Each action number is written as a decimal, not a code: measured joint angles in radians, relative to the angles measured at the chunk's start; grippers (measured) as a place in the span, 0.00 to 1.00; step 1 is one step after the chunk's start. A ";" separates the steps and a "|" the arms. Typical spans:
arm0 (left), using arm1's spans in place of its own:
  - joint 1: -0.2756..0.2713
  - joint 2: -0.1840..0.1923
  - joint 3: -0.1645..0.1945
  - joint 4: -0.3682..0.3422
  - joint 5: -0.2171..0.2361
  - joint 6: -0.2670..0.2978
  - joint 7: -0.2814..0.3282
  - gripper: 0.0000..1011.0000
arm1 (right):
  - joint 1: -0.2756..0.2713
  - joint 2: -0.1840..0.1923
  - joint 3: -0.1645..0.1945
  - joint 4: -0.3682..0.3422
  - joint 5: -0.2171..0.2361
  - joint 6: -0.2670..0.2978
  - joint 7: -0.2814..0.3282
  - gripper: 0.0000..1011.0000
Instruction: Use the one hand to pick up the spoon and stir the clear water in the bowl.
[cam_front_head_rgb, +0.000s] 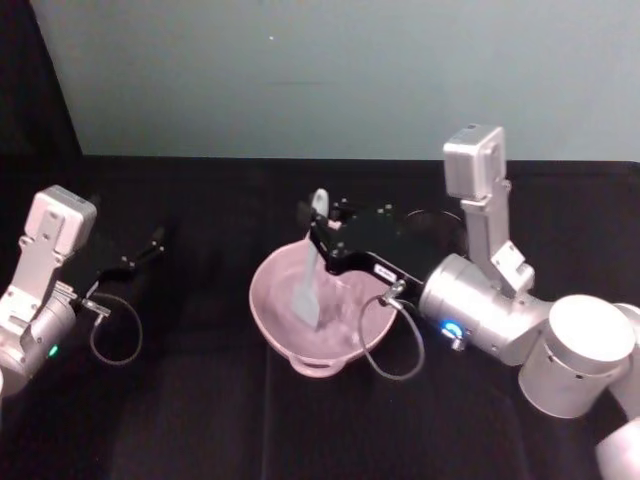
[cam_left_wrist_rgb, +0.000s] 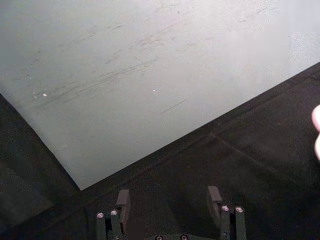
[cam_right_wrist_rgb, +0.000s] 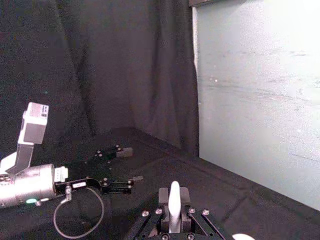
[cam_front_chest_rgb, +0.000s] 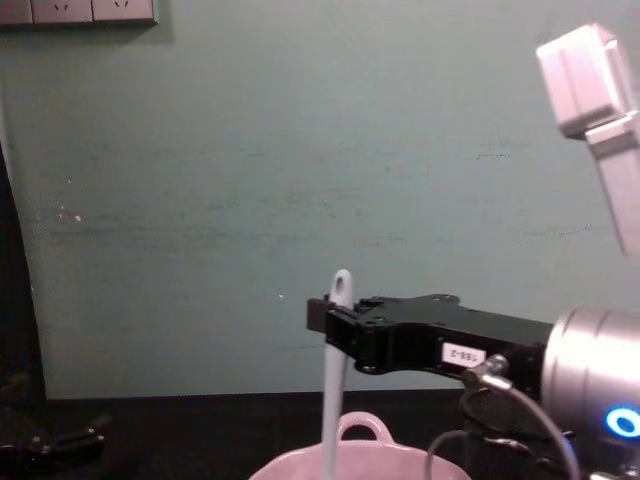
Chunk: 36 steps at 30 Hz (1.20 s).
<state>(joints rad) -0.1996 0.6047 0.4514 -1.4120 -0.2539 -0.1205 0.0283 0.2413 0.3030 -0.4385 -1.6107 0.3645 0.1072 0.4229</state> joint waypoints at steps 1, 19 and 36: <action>0.000 0.000 0.000 0.000 0.000 0.000 0.000 1.00 | 0.008 -0.006 -0.009 0.011 -0.001 -0.008 -0.001 0.13; 0.000 0.000 0.000 0.000 0.000 0.000 0.000 1.00 | 0.076 -0.089 -0.023 0.148 -0.127 -0.100 -0.113 0.13; 0.000 0.000 0.000 0.000 0.000 0.000 0.000 1.00 | 0.003 -0.036 0.060 0.040 -0.116 -0.015 -0.100 0.13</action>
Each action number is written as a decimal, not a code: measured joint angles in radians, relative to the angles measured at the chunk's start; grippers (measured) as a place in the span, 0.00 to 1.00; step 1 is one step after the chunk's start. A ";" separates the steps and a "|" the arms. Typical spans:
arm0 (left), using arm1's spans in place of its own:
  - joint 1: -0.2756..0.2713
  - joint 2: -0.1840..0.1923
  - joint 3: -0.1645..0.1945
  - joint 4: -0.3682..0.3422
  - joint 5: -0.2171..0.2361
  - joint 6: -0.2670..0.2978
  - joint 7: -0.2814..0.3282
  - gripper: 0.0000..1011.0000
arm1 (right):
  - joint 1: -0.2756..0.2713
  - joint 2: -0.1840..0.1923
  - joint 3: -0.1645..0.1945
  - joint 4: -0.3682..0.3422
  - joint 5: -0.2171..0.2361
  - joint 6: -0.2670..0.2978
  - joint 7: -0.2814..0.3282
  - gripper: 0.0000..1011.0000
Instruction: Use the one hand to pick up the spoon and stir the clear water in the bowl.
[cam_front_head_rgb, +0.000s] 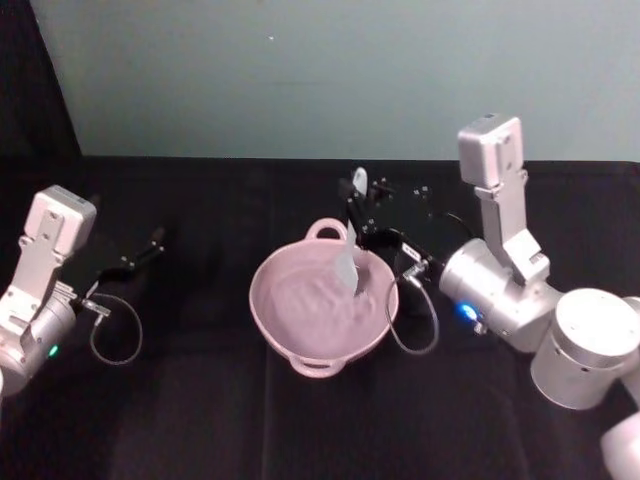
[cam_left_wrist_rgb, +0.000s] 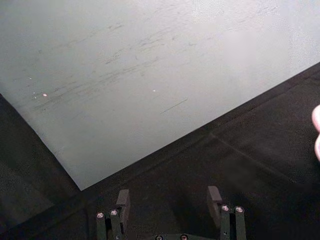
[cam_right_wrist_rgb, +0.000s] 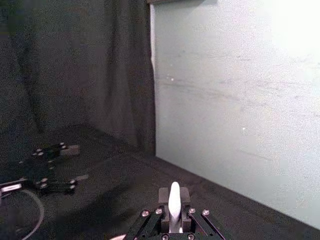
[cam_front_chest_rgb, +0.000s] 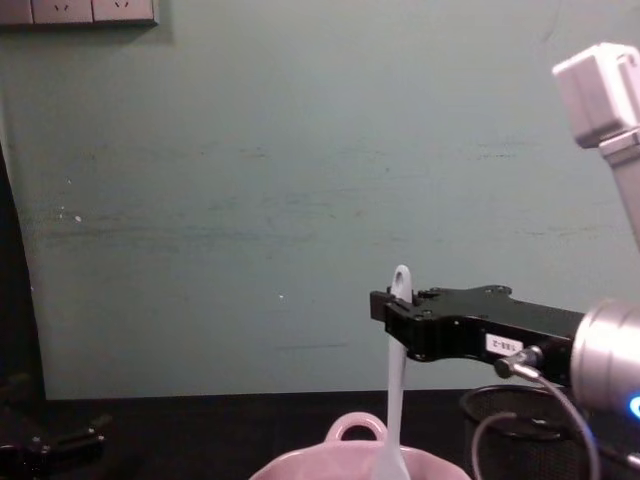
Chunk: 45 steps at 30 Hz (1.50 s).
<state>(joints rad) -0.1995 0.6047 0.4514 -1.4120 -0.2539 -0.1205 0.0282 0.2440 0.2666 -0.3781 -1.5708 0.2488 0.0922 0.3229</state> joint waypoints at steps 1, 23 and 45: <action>0.000 0.000 0.000 0.000 0.000 0.000 0.000 1.00 | -0.012 0.009 0.004 -0.018 0.013 0.014 0.010 0.13; 0.000 0.000 0.000 0.000 0.000 0.000 0.000 1.00 | -0.026 -0.008 -0.059 -0.035 0.129 0.017 0.045 0.13; 0.000 0.000 0.000 0.000 0.000 0.000 0.000 1.00 | 0.007 -0.062 -0.037 0.039 -0.082 -0.056 -0.145 0.13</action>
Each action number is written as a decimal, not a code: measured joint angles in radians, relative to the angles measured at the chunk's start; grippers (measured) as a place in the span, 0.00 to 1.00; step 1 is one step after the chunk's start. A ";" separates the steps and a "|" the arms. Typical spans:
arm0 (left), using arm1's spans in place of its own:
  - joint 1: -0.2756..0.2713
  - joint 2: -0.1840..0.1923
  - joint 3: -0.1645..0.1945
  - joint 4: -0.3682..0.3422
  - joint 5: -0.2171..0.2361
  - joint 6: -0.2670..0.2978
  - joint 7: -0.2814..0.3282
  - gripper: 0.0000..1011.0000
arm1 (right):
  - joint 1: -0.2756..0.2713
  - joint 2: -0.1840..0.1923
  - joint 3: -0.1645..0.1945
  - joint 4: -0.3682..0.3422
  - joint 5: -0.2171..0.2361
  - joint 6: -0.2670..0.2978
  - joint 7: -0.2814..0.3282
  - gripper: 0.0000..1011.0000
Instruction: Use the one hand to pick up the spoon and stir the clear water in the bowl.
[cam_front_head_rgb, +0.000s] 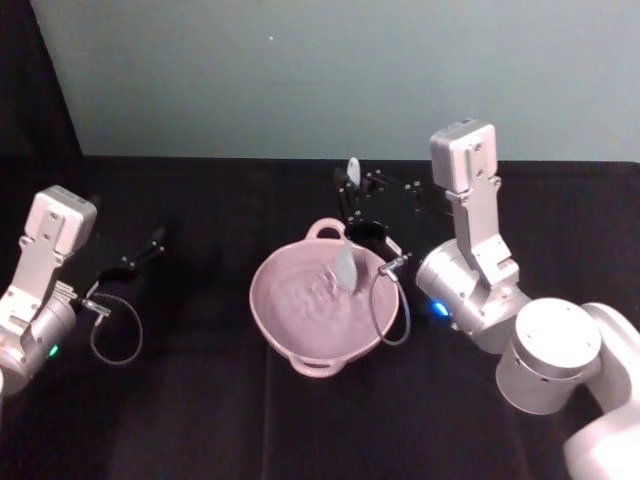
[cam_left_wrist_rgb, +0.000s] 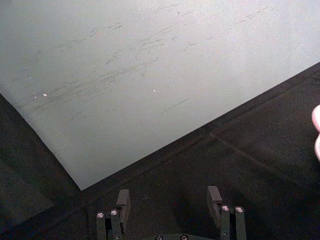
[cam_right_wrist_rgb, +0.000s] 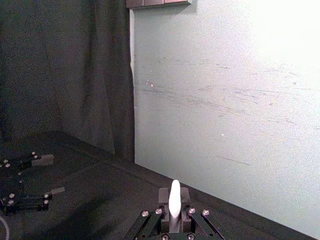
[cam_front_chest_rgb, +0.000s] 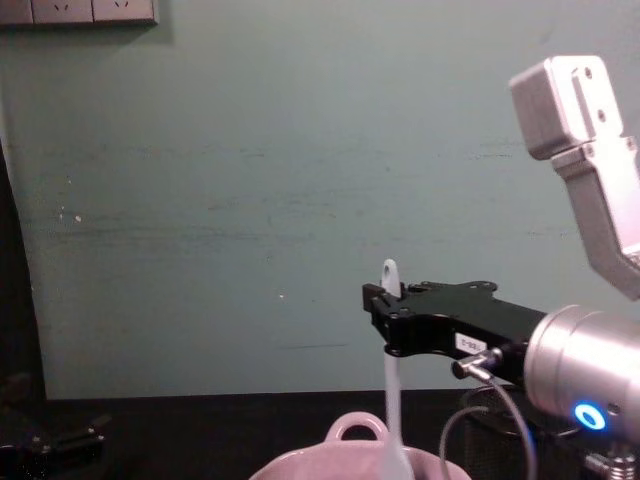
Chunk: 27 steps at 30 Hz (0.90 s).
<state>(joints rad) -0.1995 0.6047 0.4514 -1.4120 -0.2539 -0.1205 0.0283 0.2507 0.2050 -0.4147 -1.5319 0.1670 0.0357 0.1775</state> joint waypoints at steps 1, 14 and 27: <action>0.000 0.000 0.000 0.000 0.000 0.000 0.000 1.00 | -0.009 0.007 0.005 -0.017 -0.005 0.009 0.000 0.13; 0.000 0.000 0.000 0.000 0.000 0.000 0.000 1.00 | -0.108 0.046 0.049 -0.164 0.047 0.102 0.085 0.13; 0.000 0.000 0.000 0.000 0.000 0.000 0.000 1.00 | -0.112 0.001 0.032 -0.135 0.101 0.061 0.108 0.13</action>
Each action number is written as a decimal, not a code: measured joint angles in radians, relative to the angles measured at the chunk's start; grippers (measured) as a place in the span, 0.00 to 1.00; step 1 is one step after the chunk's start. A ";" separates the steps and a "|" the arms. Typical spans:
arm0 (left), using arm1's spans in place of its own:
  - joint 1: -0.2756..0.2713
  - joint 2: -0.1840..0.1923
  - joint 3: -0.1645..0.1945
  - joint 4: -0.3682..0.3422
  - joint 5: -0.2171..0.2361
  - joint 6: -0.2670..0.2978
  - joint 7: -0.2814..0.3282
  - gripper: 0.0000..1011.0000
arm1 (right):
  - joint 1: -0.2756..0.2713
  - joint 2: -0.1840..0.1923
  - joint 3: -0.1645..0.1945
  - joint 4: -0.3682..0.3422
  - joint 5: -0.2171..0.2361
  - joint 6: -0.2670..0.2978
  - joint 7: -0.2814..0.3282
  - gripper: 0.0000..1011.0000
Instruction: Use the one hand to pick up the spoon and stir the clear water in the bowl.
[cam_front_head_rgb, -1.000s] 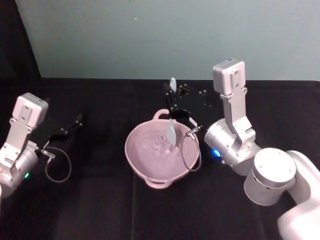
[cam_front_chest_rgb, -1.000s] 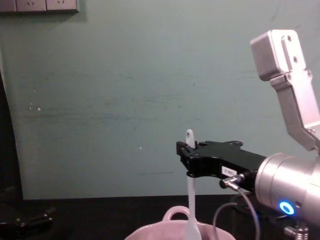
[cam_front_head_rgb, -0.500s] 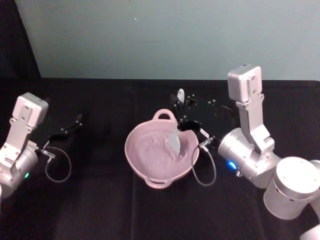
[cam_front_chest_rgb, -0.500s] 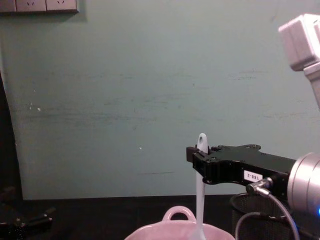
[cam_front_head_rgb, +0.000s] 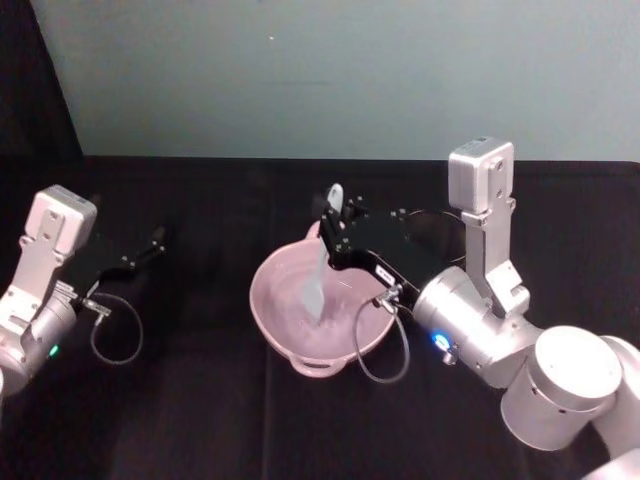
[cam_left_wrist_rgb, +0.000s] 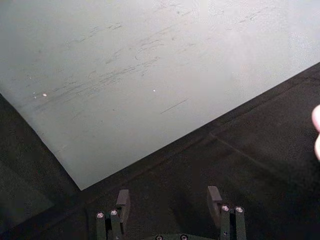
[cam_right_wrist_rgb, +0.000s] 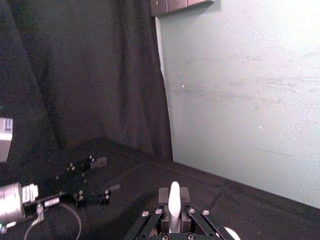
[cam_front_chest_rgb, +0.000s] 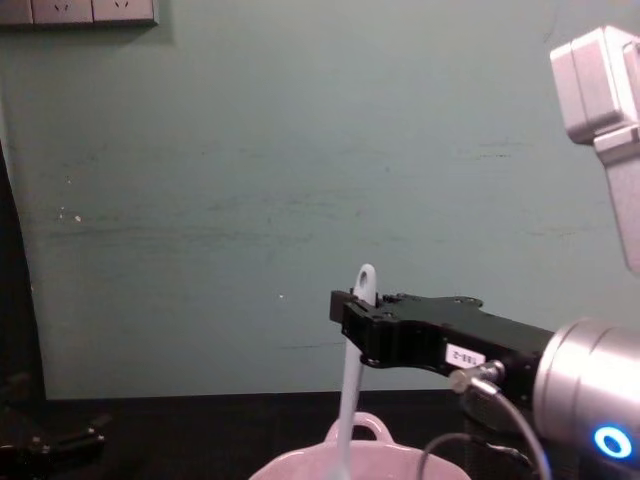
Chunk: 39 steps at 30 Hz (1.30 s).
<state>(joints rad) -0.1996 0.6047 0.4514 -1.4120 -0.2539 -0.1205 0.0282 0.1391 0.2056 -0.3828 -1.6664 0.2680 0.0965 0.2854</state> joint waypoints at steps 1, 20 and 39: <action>0.000 0.000 0.000 0.000 0.000 0.000 0.000 1.00 | 0.002 -0.004 -0.001 0.008 0.001 -0.009 -0.001 0.13; 0.000 0.000 0.000 0.000 0.000 0.000 0.000 1.00 | 0.000 -0.028 0.047 0.005 0.017 -0.045 -0.043 0.13; 0.000 0.000 0.000 0.000 0.000 0.000 0.000 1.00 | -0.064 -0.001 0.168 -0.197 0.201 0.149 -0.107 0.13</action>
<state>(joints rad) -0.1995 0.6047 0.4514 -1.4120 -0.2539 -0.1205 0.0283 0.0752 0.2048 -0.2151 -1.8635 0.4688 0.2456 0.1779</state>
